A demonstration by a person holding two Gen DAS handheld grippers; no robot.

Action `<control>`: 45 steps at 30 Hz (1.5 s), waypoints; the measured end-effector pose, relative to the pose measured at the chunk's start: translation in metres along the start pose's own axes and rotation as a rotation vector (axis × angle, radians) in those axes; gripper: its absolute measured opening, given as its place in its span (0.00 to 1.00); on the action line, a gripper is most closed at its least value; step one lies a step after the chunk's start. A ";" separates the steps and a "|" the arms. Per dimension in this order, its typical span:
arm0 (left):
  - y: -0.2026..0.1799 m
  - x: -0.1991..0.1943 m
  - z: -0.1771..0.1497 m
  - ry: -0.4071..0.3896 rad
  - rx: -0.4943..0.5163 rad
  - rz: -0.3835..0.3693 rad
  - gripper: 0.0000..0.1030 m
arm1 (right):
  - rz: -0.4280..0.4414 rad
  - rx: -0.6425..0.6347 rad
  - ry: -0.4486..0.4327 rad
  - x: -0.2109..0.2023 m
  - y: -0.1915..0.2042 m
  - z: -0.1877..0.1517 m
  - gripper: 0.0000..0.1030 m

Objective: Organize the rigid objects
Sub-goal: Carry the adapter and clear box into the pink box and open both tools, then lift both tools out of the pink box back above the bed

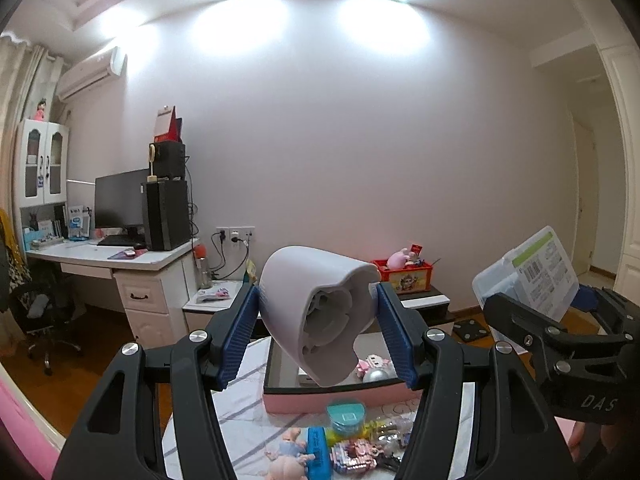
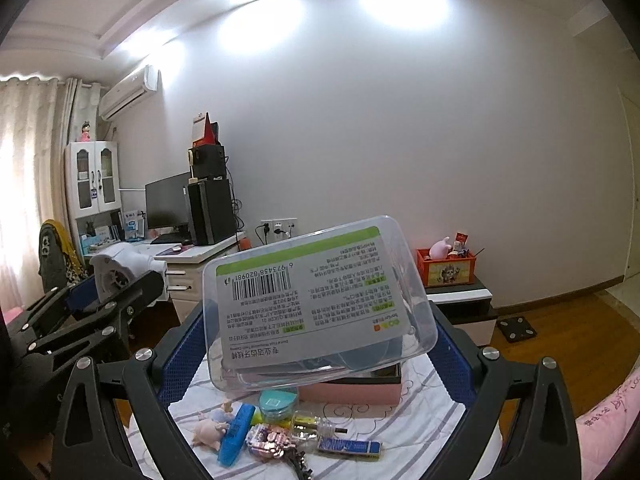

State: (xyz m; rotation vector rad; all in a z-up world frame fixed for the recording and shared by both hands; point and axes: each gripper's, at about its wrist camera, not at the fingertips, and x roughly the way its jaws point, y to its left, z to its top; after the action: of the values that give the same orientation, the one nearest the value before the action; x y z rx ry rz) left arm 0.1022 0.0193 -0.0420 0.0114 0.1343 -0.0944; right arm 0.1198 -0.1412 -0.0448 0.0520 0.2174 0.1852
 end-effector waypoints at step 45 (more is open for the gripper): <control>0.027 0.253 -0.083 0.480 -0.009 0.023 0.95 | -0.034 0.013 0.468 0.241 -0.052 -0.061 1.00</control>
State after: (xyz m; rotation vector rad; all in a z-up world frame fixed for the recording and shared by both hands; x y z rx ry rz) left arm 0.3435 0.0235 -0.1581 0.0265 0.6139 -0.0671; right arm 0.3474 -0.1444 -0.1581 0.0171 0.6858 0.1598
